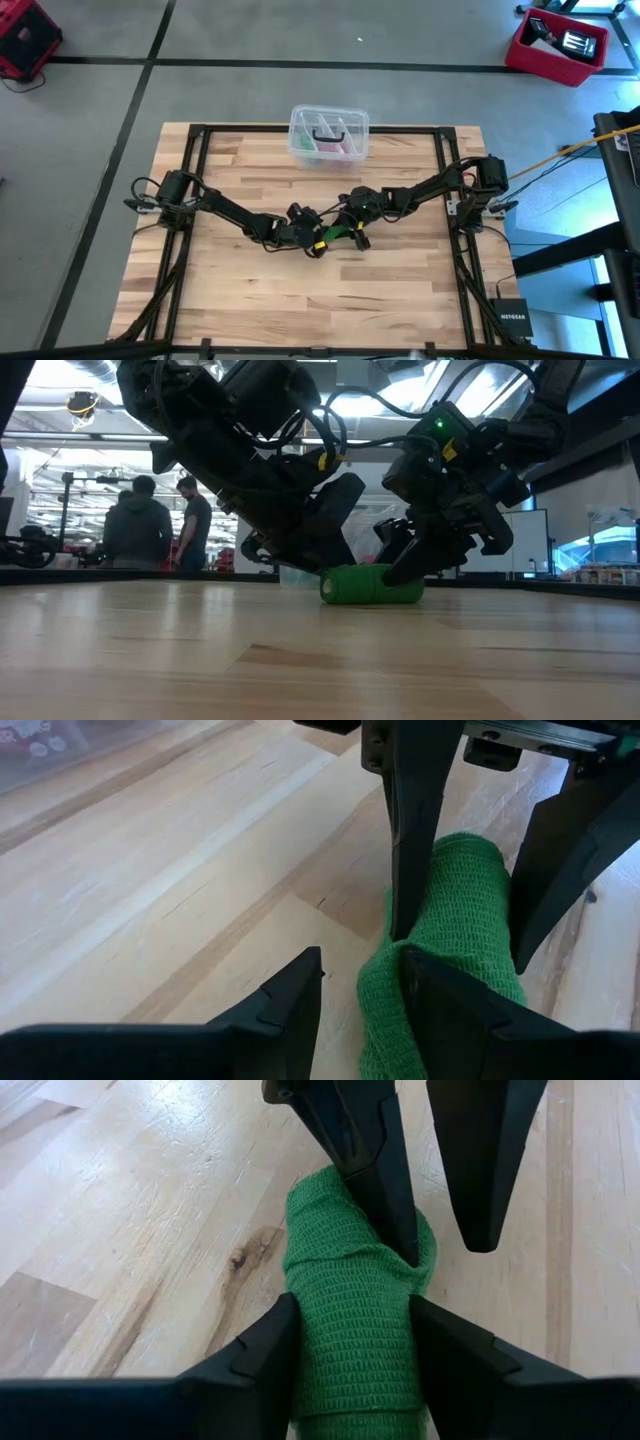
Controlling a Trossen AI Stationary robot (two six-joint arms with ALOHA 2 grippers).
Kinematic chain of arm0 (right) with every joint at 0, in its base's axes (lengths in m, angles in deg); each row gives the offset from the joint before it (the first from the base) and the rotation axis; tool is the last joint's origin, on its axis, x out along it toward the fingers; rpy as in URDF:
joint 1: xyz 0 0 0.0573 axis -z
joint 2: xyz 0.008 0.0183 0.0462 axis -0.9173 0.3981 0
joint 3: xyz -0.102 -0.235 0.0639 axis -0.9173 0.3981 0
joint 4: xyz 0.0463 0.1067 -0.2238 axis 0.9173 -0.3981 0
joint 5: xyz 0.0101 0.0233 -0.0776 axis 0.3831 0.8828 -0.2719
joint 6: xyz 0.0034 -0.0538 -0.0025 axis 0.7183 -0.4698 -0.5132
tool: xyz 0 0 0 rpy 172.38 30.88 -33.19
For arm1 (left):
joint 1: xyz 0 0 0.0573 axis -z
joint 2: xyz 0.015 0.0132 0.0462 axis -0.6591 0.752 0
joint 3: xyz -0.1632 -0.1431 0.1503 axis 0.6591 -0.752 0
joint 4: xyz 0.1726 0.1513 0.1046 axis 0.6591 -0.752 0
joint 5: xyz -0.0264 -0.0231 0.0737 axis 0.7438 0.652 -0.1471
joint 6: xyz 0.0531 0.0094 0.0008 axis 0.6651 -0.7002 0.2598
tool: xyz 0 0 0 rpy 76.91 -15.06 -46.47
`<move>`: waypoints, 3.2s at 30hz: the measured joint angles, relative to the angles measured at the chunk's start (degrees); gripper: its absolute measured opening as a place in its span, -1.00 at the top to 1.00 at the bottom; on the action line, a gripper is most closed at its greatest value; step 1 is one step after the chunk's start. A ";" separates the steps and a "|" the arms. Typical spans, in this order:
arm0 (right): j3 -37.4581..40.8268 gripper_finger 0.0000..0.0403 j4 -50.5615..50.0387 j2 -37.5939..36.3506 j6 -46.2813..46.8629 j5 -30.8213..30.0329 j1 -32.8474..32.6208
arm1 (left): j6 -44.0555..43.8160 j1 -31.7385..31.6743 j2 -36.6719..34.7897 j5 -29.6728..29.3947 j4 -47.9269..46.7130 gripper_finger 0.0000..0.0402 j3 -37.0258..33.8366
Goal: Roll bandage
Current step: Roll the green bandage
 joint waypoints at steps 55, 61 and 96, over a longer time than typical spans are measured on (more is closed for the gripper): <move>-2.16 0.11 -24.18 -22.90 14.61 -6.49 -1.18 | 19.23 1.78 -9.53 2.34 -1.46 0.35 1.09; -2.23 0.11 -20.98 -15.57 14.72 -11.00 -1.13 | 15.98 1.29 -9.55 3.16 -9.26 0.35 1.36; -12.03 -0.41 -51.88 -25.31 15.03 -12.86 -7.89 | 19.43 0.42 -8.60 5.79 -4.11 0.35 0.94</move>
